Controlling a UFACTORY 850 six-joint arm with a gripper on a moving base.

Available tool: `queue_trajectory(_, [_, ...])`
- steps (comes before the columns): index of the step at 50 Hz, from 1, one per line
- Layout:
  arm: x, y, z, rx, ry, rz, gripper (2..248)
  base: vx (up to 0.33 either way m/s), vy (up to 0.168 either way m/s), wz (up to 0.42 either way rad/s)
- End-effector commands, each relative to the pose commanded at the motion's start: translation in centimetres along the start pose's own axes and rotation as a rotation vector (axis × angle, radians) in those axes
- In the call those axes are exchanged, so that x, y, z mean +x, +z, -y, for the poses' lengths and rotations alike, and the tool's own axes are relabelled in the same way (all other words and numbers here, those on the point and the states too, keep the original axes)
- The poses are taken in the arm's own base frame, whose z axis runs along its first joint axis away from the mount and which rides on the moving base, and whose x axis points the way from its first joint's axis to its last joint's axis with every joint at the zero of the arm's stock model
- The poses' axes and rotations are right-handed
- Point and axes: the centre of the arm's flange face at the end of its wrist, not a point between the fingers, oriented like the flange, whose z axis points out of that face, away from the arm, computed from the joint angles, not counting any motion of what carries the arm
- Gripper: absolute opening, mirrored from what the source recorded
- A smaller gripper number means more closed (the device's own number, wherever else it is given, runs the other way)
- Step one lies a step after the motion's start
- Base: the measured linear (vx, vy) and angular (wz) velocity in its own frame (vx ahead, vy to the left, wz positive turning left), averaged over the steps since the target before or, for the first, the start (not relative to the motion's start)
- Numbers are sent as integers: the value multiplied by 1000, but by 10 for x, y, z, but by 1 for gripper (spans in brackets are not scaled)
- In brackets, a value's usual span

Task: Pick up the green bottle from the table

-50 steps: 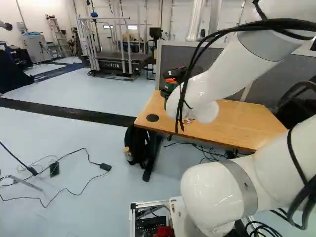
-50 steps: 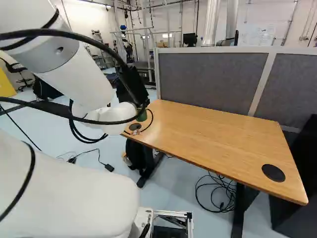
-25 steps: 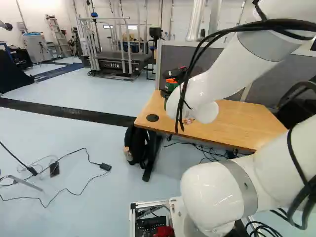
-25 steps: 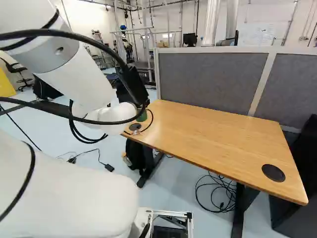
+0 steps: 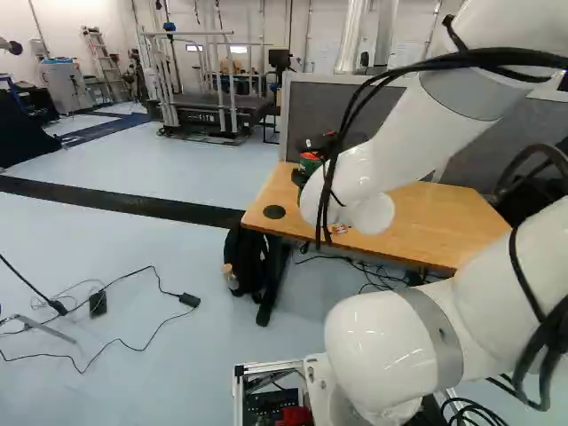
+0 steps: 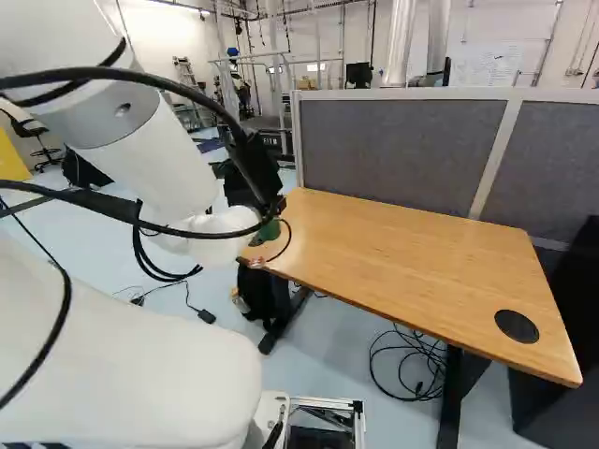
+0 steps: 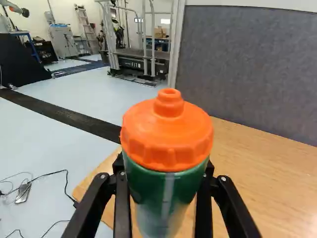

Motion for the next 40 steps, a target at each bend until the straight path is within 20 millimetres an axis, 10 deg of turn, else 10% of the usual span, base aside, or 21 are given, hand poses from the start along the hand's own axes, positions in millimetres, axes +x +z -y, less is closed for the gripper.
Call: queue_trajectory(40, [-45,-16,-7,-51,38,58,114,0,0,0])
